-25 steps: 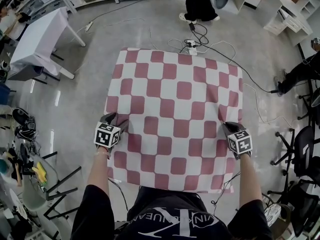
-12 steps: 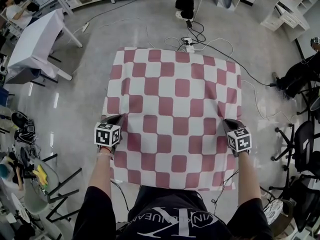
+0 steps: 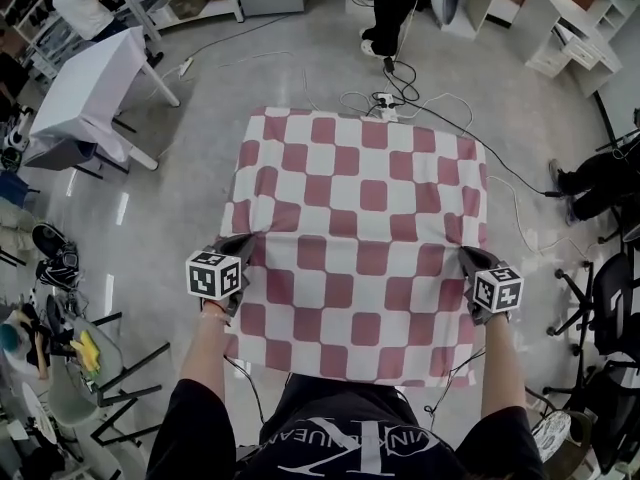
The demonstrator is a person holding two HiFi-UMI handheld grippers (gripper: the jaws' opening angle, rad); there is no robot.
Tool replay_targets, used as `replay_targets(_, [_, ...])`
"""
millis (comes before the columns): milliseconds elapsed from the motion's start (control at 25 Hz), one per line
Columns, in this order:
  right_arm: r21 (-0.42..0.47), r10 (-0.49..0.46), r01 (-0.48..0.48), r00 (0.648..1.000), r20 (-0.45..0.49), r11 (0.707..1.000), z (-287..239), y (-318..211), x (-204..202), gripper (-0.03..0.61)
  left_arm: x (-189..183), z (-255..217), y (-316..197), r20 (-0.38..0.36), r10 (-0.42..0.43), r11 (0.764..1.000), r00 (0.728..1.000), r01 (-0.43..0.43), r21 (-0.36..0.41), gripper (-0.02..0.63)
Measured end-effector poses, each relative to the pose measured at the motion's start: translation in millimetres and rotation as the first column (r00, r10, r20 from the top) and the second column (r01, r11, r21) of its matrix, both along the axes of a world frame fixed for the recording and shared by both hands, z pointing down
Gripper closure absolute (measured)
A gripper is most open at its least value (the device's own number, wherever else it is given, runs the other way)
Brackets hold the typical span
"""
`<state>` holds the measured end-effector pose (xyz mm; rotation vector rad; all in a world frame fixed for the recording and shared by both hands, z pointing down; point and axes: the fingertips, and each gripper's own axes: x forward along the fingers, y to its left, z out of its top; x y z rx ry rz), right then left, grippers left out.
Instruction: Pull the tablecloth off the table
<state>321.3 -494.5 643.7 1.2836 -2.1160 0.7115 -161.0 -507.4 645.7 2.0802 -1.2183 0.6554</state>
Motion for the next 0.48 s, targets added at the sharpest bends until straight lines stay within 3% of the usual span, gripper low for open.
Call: replay_targets(480, [0.072, -0.013, 0.005, 0.994, 0.111, 0.997, -37.4, 12.2, -15.8, 0.569, -7.2, -33.7, 11.7, -0.059, -0.036, 0.998, 0.998, 0.039, 0.053, 0.603])
